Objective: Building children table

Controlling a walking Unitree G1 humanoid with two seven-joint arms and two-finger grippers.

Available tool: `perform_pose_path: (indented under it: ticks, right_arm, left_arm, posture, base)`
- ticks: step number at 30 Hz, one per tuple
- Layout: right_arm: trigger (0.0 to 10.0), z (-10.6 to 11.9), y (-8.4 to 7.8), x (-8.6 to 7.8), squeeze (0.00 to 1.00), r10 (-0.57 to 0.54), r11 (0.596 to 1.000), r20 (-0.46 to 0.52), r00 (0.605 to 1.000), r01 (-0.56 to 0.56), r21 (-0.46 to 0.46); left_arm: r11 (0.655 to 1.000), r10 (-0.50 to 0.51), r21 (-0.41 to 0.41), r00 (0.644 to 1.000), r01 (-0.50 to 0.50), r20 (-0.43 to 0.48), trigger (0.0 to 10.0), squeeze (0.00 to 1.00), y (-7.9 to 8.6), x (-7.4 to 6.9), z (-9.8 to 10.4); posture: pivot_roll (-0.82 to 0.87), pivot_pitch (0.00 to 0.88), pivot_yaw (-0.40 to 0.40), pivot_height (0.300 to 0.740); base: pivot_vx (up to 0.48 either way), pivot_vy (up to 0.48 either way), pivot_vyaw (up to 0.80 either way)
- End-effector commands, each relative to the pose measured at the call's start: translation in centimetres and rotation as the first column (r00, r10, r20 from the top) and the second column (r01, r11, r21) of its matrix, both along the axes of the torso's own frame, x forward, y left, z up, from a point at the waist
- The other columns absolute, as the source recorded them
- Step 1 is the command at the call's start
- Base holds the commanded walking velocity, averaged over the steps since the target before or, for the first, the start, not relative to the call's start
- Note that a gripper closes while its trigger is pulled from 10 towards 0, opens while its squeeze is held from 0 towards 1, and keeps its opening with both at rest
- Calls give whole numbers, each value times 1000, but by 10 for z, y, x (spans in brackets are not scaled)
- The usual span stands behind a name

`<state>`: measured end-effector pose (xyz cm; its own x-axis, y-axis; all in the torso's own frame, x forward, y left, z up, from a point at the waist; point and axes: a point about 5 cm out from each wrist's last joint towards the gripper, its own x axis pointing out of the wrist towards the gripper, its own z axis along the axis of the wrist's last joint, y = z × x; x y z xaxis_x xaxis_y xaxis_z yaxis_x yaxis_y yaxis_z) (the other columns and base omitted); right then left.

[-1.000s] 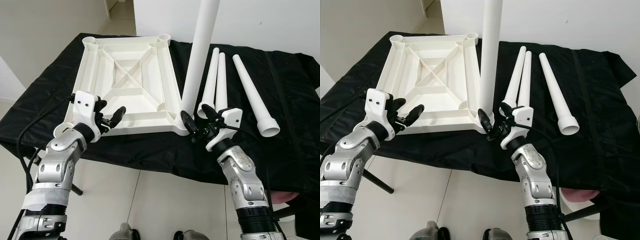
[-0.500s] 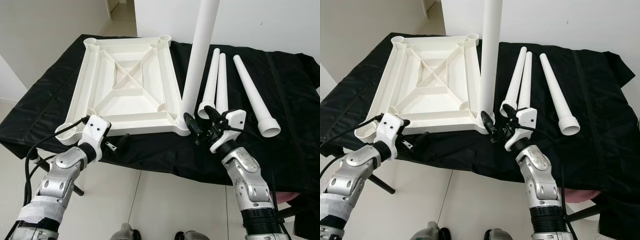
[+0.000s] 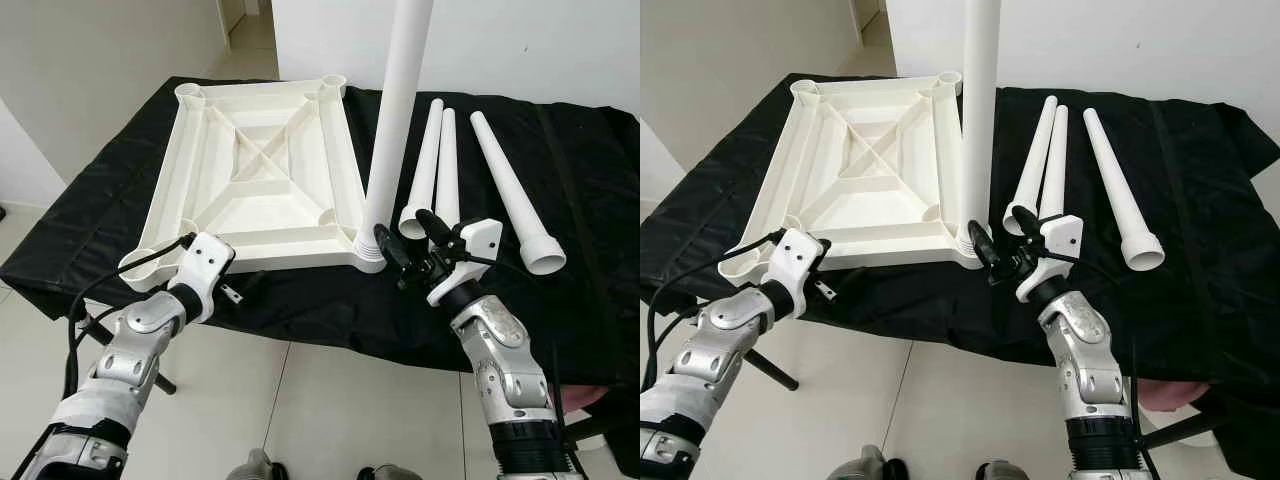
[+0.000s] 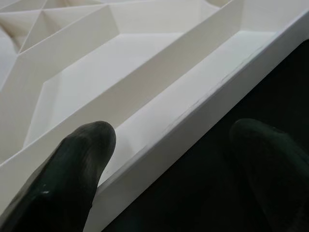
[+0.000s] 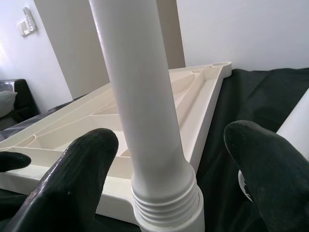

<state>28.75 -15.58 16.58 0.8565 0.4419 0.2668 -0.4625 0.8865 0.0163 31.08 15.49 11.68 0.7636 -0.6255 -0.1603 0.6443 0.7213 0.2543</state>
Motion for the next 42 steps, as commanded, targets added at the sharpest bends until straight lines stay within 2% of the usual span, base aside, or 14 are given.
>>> perform_pose_path:
  ticks: [1, 4, 12, 16, 21, 23, 30, 36, 42]
  right_arm:
    - [10000, -1, 3, -2, 0, 10, 1000, -4, 1000, -10, 13]
    - [10000, -2, 5, -3, 0, 21, 1000, -7, 1000, -21, 12]
    - [10000, -2, 7, -3, 0, 38, 999, -13, 999, -38, 7]
    - [10000, -3, 10, -5, 0, 61, 998, -22, 998, -61, 2]
    - [10000, -3, 12, -6, 0, 69, 998, -25, 997, -69, 3]
    - [10000, -4, 13, -8, 0, 70, 998, -29, 997, -70, 1]
    - [10000, -5, 13, -9, 0, 69, 998, -32, 997, -69, -2]
    - [10000, -6, 14, -10, 0, 61, 998, -36, 998, -61, -8]
    - [10000, -7, 14, -11, 0, 60, 998, -40, 997, -61, -8]
  left_arm:
    - [992, -125, 17, 991, 126, -49, 10000, 0, -9, -7, -11]
    - [991, -137, 5, 990, 137, -20, 10000, 0, -16, -5, -10]
    - [982, -190, 13, 981, 191, -31, 10000, 0, -24, -5, -12]
    - [962, -260, 75, 965, 261, -29, 10000, 0, -32, 1, -13]
    - [956, -271, 106, 961, 275, -48, 10000, 0, -29, 8, -13]
    - [962, -247, 105, 966, 253, -72, 10000, 0, -20, 19, -9]
    - [962, -241, 114, 967, 249, -80, 10000, 0, -13, 25, -5]
    - [979, -191, 56, 975, 198, -112, 10000, 0, 2, 35, 2]
    - [989, -146, -13, 982, 146, -120, 9843, 0, 11, 35, 0]
  posture:
    - [-96, 88, 89, 740]
    - [-91, 89, 83, 740]
    - [-84, 93, 78, 740]
    - [-79, 103, 75, 740]
    - [-78, 111, 78, 740]
    - [-81, 119, 83, 740]
    - [-86, 122, 87, 740]
    - [-91, 118, 98, 740]
    - [-91, 118, 98, 740]
  base:
    - [0, 0, 0]
    - [0, 0, 0]
    - [0, 0, 0]
    - [0, 0, 0]
    - [0, 0, 0]
    - [0, 0, 0]
    - [0, 0, 0]
    - [0, 0, 0]
    - [0, 0, 0]
